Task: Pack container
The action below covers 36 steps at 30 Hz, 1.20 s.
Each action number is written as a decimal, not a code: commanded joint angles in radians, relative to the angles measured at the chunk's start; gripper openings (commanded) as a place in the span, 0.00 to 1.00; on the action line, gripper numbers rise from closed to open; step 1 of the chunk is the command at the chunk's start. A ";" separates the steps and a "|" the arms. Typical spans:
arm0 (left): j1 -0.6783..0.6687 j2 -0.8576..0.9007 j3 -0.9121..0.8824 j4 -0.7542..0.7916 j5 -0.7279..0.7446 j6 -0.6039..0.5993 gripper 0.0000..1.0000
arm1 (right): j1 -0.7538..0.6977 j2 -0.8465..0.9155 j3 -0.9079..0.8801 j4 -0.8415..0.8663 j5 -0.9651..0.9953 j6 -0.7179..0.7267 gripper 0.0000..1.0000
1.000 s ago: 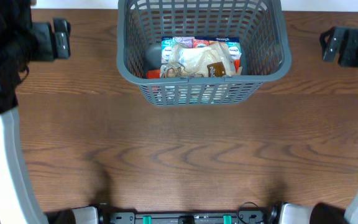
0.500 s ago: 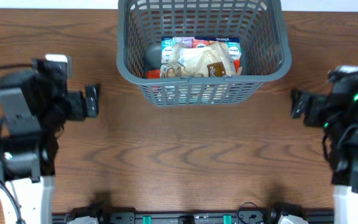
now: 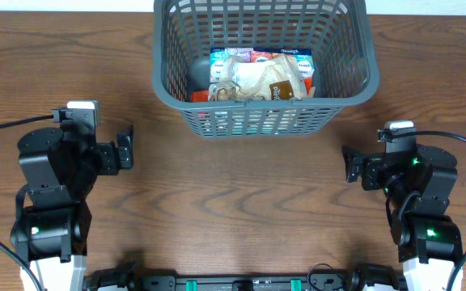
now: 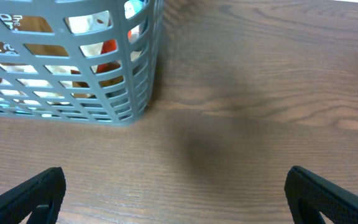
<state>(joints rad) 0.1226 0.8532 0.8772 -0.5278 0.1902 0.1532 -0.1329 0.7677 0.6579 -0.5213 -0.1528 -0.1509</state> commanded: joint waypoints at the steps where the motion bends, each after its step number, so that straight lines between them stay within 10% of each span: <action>1: 0.002 0.014 -0.002 0.006 -0.019 -0.013 0.99 | 0.011 -0.008 -0.005 0.002 0.023 -0.014 0.99; 26: 0.002 0.100 -0.002 0.006 -0.019 -0.013 0.99 | 0.011 -0.012 -0.005 0.001 0.022 -0.014 0.99; 36: 0.002 0.115 -0.002 0.006 -0.019 -0.013 0.99 | 0.103 -0.323 -0.008 -0.067 -0.061 -0.006 0.99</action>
<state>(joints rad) 0.1226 0.9634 0.8772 -0.5251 0.1795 0.1532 -0.0719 0.5343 0.6567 -0.5735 -0.1665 -0.1505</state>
